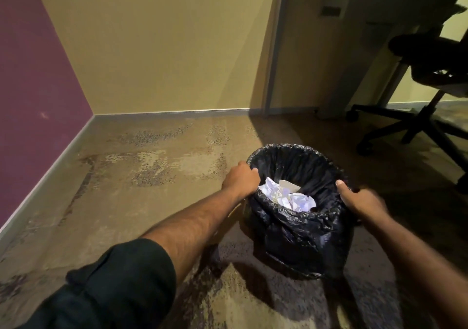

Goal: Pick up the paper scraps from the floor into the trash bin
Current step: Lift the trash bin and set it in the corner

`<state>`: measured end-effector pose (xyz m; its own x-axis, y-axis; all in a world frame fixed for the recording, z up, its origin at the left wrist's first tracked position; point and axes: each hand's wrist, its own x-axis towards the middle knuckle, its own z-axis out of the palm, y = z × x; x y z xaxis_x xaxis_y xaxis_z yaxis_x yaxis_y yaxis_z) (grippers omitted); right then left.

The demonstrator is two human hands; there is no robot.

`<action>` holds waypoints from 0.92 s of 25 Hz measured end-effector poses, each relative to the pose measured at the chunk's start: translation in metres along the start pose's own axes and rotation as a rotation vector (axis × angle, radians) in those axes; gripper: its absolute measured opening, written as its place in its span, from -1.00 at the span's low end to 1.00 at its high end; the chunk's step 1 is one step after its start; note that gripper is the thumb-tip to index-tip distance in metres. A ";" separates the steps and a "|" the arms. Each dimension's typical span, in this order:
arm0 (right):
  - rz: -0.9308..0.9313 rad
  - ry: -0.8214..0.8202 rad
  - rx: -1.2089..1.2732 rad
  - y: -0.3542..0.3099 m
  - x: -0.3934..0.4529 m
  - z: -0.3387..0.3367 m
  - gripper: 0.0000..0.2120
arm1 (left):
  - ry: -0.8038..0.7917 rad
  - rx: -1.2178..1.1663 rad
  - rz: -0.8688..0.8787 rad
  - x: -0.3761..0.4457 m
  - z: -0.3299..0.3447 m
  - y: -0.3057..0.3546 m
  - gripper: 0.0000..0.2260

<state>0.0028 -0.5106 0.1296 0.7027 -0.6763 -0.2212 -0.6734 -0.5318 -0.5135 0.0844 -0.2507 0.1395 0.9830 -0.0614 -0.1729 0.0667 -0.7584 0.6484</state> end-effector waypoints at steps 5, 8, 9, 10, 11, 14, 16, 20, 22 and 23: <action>0.020 0.039 0.207 -0.026 -0.001 0.001 -0.63 | -0.002 -0.162 -0.085 0.006 -0.008 -0.006 -0.70; 0.043 0.068 0.255 -0.054 -0.018 0.000 -0.59 | 0.003 -0.254 -0.125 0.007 -0.037 -0.013 -0.63; 0.032 0.067 0.253 -0.063 -0.026 0.000 -0.57 | 0.017 -0.281 -0.143 0.004 -0.051 -0.014 -0.62; 0.004 0.054 0.252 -0.073 -0.035 0.000 -0.56 | 0.037 -0.294 -0.160 -0.002 -0.068 -0.014 -0.63; -0.031 0.032 0.255 -0.089 -0.048 -0.004 -0.59 | 0.058 -0.294 -0.182 -0.007 -0.089 -0.016 -0.66; -0.117 -0.029 0.266 -0.155 -0.091 -0.026 -0.67 | 0.114 -0.300 -0.245 -0.026 -0.166 -0.022 -0.70; -0.174 -0.067 0.261 -0.209 -0.121 -0.040 -0.69 | 0.143 -0.336 -0.288 -0.035 -0.223 -0.028 -0.68; -0.249 -0.127 0.280 -0.316 -0.173 -0.056 -0.77 | 0.207 -0.319 -0.293 -0.036 -0.337 -0.041 -0.70; -0.263 -0.136 0.313 -0.366 -0.192 -0.052 -0.76 | 0.244 -0.301 -0.283 -0.025 -0.386 -0.053 -0.69; -0.271 -0.136 0.341 -0.392 -0.195 -0.046 -0.75 | 0.262 -0.299 -0.286 -0.012 -0.407 -0.060 -0.68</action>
<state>0.1191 -0.1938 0.4127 0.8819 -0.4512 -0.1364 -0.3634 -0.4666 -0.8064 0.1378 0.0599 0.4042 0.9254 0.3167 -0.2081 0.3492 -0.4993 0.7930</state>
